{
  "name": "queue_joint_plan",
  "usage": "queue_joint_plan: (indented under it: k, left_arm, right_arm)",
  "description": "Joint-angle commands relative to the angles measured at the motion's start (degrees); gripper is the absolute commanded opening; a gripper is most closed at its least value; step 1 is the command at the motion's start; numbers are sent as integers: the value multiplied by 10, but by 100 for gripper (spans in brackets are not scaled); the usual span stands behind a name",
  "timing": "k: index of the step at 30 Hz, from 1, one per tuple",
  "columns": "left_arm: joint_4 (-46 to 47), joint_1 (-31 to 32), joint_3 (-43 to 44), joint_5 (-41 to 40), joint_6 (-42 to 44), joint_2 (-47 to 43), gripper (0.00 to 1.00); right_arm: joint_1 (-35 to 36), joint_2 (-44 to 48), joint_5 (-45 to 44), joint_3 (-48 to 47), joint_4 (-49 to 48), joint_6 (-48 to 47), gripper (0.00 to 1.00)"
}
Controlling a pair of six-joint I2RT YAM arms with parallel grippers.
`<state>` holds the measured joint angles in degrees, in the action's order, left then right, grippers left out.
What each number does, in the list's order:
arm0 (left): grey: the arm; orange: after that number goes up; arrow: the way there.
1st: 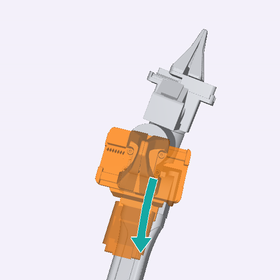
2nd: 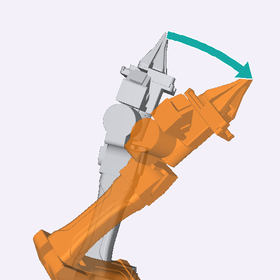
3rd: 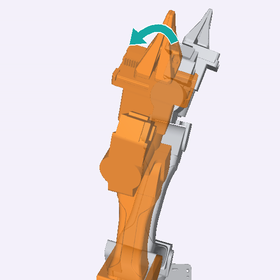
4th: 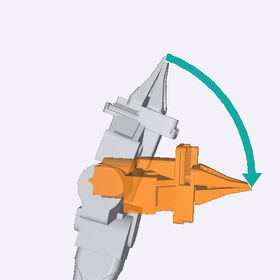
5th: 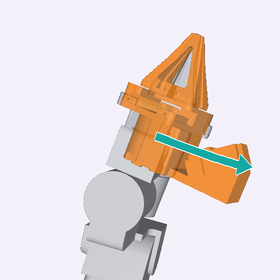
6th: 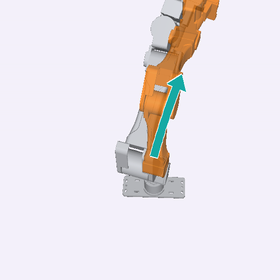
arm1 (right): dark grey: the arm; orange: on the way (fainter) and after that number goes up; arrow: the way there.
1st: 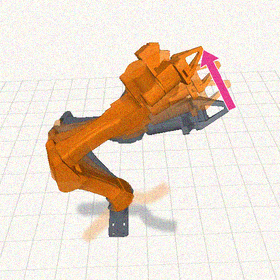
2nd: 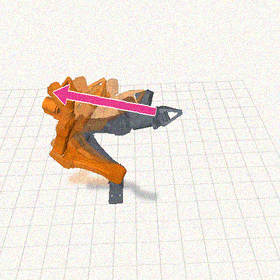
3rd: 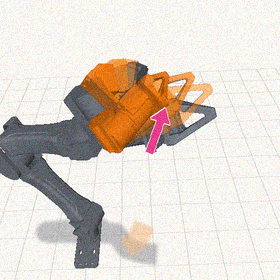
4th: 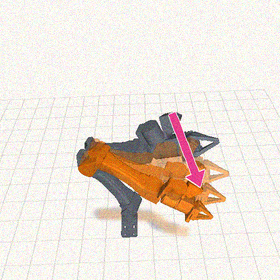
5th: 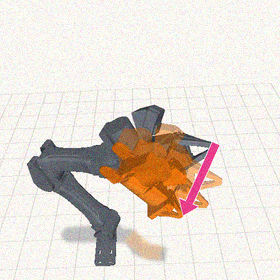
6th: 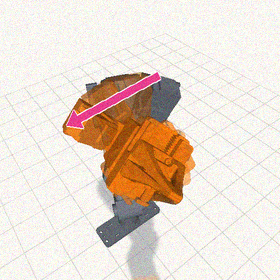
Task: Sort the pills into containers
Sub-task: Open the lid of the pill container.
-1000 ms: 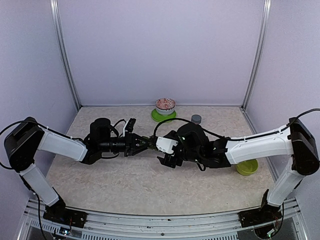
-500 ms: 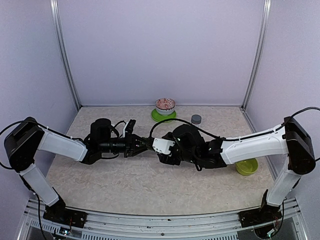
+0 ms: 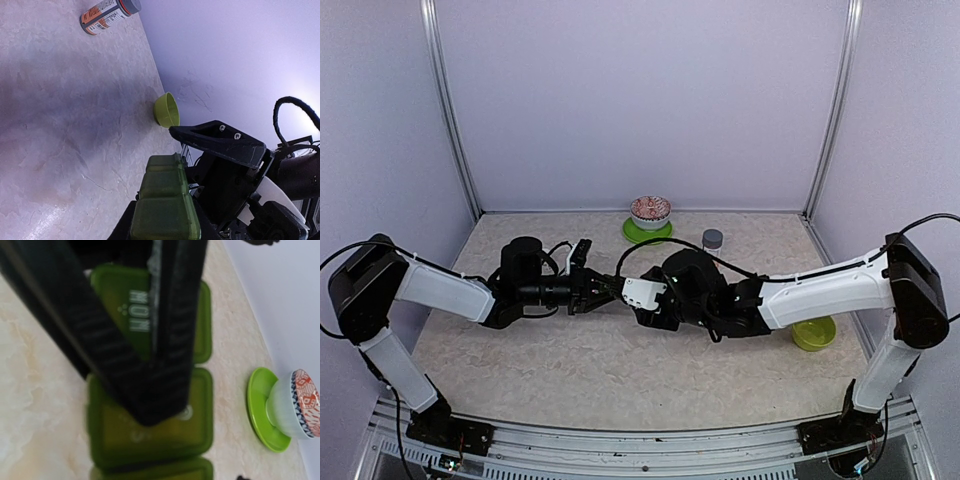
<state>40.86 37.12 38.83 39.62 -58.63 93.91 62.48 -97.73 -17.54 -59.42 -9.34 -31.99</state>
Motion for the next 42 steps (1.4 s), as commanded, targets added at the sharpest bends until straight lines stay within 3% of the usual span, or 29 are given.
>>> queue_joint_plan:
  k: [1, 15, 30, 42]
  left_arm:
    - [13, 2, 1, -1, 0, -8, 24]
    - [24, 1, -8, 0, -4, -7, 24]
    - [30, 1, -11, 1, -6, -5, 24]
    - [32, 0, -14, 2, -5, -4, 25]
  right_arm:
    - [7, -11, 3, -11, -4, 2, 62]
    - [11, -16, 3, -13, -8, 3, 58]
    - [14, -23, 1, -21, -8, 5, 45]
    - [14, -22, 14, -27, -2, 8, 28]
